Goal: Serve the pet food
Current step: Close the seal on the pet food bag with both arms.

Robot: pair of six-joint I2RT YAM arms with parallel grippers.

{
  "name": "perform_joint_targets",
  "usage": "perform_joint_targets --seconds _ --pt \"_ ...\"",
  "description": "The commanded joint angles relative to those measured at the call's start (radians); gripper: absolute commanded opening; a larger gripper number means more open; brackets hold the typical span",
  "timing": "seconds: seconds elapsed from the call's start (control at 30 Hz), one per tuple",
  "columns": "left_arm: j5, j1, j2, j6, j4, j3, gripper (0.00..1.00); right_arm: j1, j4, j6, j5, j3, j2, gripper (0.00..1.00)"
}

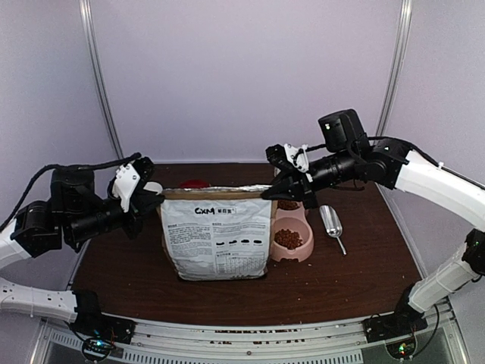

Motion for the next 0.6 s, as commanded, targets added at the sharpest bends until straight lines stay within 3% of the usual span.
perform_joint_targets --seconds 0.0,0.33,0.57 --pt "-0.309 0.150 -0.024 -0.052 -0.043 0.093 0.00 -0.065 -0.080 0.066 0.125 -0.032 -0.178 0.00" --pt "0.001 0.152 0.041 0.023 -0.112 0.163 0.00 -0.028 -0.049 0.147 0.120 -0.071 -0.201 0.01" --pt "0.114 0.152 -0.023 0.065 -0.100 0.110 0.00 0.000 0.053 0.182 0.107 -0.024 -0.154 0.44"
